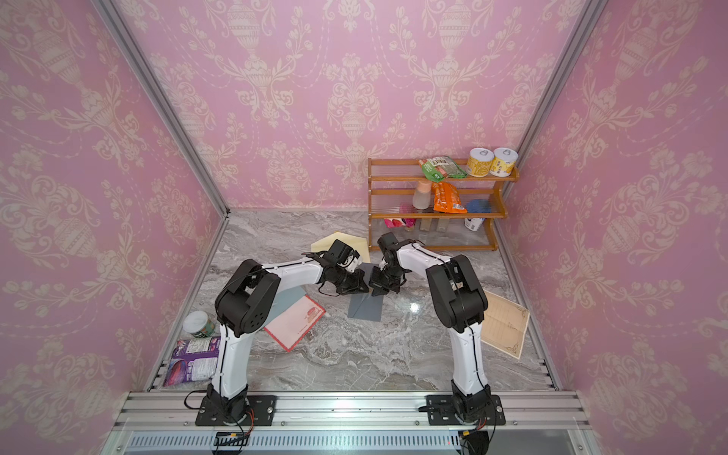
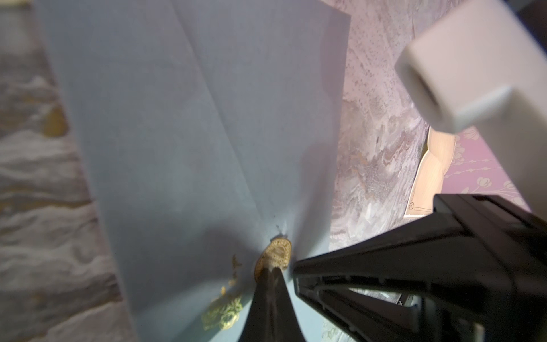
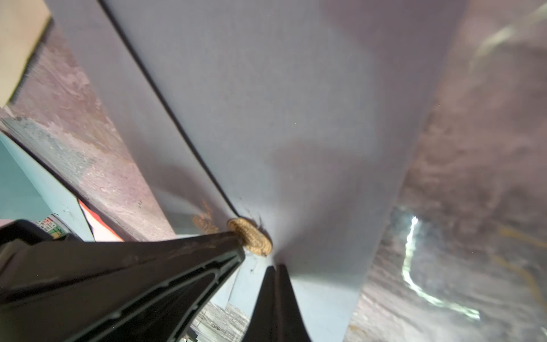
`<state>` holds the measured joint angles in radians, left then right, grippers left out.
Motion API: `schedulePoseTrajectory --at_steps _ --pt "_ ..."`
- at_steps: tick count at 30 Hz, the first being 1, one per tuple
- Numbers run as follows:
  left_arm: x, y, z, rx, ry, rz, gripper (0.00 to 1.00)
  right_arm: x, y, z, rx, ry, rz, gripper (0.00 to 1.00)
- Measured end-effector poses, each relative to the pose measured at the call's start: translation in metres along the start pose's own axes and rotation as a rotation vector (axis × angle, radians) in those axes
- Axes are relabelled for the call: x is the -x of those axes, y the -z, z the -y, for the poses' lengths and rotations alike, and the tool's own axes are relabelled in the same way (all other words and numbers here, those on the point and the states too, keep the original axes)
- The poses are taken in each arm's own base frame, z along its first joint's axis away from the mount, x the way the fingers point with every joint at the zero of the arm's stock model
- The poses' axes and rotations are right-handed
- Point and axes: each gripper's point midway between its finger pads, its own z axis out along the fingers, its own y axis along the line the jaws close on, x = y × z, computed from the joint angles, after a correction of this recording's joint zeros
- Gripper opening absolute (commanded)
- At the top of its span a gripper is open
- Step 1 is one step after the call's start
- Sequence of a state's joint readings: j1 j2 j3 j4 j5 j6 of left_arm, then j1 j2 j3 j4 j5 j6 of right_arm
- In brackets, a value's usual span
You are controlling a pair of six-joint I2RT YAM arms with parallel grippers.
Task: Fold the letter paper in half and place it into the envelope
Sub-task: Fold the envelope flap on the envelope.
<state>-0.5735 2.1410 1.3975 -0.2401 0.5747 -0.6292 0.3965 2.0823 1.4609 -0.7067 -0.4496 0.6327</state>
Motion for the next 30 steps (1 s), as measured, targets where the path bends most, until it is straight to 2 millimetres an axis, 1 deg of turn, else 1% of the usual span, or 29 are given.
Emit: schedulePoseTrajectory --at_steps 7,12,15,18,21,30 --pt "0.0 0.002 -0.002 0.022 0.008 -0.003 0.0 0.006 0.002 -0.009 0.031 0.015 0.016 0.0" --pt "0.0 0.003 -0.004 0.041 0.016 -0.005 0.0 0.019 0.002 -0.016 0.033 0.025 0.037 0.0" --pt "0.0 0.004 -0.005 0.055 0.023 -0.008 0.0 0.025 -0.005 -0.014 0.015 0.018 0.026 0.0" --pt "0.0 0.005 -0.007 0.072 0.028 -0.008 0.0 0.028 -0.005 -0.013 -0.003 0.027 0.019 0.0" --pt "0.001 0.006 -0.008 0.087 0.03 -0.006 0.0 0.03 -0.003 -0.009 -0.041 0.037 0.027 0.0" --pt "0.001 0.012 -0.012 0.185 0.019 -0.001 0.0 0.032 0.007 0.013 -0.13 0.029 0.038 0.0"
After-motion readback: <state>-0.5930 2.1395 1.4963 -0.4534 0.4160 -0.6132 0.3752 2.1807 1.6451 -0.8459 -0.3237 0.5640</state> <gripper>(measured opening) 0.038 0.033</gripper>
